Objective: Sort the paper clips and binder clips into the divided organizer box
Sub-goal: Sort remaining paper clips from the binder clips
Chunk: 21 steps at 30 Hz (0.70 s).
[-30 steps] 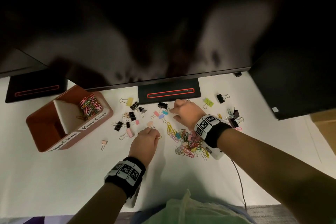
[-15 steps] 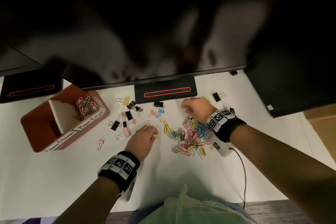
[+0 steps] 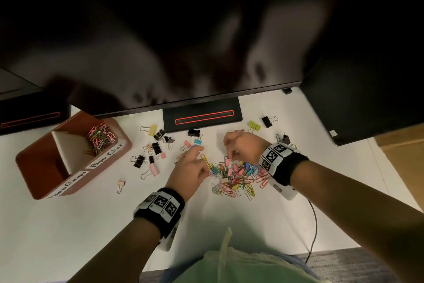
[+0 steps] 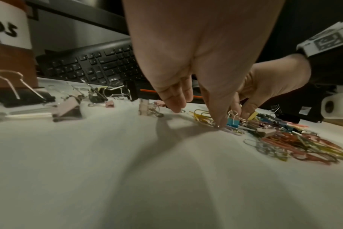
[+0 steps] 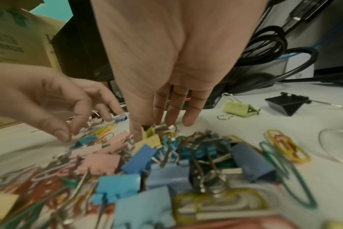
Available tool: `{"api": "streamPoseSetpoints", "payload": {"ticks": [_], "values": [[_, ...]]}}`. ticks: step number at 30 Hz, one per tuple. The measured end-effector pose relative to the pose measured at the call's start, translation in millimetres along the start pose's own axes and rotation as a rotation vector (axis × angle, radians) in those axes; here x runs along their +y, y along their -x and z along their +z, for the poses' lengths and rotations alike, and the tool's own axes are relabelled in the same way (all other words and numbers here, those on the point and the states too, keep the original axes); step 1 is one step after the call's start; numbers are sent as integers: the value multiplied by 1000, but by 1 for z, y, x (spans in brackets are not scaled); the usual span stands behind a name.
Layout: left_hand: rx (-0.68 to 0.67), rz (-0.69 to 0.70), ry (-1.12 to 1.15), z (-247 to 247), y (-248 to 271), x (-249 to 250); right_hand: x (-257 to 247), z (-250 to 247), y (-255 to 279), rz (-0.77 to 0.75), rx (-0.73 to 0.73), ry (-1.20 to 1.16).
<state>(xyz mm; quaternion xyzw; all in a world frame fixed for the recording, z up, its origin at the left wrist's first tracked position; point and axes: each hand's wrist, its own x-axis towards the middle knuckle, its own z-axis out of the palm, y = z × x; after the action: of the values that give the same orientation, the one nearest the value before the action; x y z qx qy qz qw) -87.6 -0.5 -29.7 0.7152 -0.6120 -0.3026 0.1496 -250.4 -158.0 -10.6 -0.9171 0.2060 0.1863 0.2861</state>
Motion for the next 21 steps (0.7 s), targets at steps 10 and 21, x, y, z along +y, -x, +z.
{"api": "streamPoseSetpoints", "payload": {"ticks": [10,21], "values": [[19,4,-31,5,-15,-2,-8,-2,-8,138,-58,-137],[10,-4,-130,2,-8,-7,-5,-7,-2,162,26,-141]]}}
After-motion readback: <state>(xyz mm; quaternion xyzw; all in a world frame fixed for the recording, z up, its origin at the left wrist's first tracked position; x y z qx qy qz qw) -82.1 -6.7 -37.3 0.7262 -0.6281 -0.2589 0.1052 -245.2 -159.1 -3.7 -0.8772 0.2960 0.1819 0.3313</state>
